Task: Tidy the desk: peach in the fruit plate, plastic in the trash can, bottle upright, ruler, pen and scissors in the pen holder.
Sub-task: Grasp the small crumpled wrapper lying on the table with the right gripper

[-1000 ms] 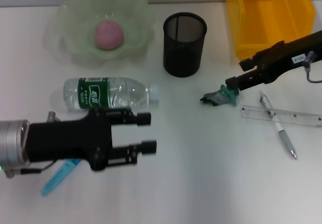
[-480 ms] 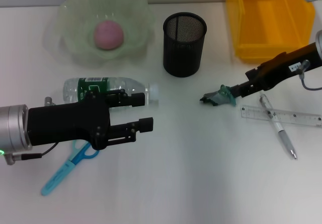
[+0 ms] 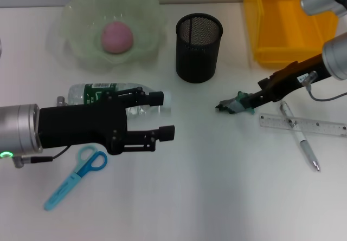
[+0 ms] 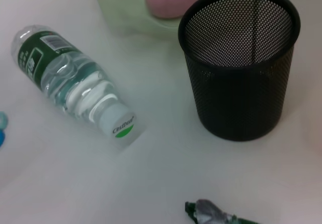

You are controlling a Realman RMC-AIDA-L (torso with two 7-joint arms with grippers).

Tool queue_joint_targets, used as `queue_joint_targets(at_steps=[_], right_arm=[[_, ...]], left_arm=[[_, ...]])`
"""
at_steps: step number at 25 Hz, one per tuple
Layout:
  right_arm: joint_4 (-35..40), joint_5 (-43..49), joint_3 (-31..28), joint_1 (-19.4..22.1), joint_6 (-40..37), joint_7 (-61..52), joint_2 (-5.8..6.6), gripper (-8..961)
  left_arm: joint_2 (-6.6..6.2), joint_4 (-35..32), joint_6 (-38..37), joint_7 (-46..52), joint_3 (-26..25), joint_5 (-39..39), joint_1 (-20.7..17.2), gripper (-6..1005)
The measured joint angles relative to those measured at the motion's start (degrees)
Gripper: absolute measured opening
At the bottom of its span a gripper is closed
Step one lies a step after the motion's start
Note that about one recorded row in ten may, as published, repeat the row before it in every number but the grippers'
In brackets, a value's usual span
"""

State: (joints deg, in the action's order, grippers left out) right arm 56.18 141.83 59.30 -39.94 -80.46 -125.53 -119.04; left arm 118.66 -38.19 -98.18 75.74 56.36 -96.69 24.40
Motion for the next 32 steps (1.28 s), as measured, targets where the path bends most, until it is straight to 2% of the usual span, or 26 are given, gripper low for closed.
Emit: queue_joint_targets(at_steps=[8, 32], right_arm=[[-2.7, 0.0, 1.7, -1.0, 3.3, -0.4, -0.22, 746], [-8.9, -0.2, 4.3, -3.2, 10.1, -0.4, -0.31, 744]], left_arm=[[-0.01, -0.2, 3.0, -0.3, 0.1, 0.0, 0.0, 801], [-0.06, 0.1, 3.5, -3.7, 0.0, -0.1, -0.2, 801]])
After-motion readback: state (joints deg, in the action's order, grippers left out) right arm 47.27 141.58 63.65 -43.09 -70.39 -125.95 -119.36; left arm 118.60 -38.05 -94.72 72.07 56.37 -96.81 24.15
